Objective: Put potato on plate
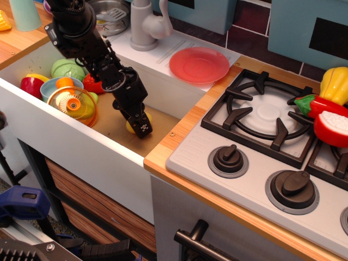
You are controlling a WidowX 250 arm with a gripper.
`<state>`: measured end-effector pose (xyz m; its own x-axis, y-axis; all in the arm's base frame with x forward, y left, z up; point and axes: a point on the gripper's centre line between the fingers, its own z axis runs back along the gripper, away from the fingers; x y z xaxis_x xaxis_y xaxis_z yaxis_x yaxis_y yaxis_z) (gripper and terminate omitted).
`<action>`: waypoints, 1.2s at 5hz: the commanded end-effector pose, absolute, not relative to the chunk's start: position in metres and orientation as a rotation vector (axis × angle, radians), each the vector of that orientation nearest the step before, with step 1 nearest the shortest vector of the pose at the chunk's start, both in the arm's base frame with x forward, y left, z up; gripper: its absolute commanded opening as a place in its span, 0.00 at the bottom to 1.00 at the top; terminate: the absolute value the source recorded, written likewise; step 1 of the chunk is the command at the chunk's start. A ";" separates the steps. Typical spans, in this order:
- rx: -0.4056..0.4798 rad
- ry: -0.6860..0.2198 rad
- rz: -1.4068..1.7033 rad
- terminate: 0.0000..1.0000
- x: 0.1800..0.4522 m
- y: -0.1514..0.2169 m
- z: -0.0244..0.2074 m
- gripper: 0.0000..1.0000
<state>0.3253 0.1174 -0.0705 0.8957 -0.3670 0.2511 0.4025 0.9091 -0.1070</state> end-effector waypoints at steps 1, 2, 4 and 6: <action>-0.021 -0.232 -0.279 0.00 0.348 0.106 0.028 0.00; 0.066 -0.202 -0.229 0.00 0.361 0.095 0.078 0.00; 0.136 -0.293 -0.275 0.00 0.384 0.091 0.094 0.00; 0.154 -0.375 -0.357 0.00 0.390 0.096 0.079 0.00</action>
<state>0.3901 0.0937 0.0589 0.8802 -0.3648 0.3036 0.3224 0.9290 0.1817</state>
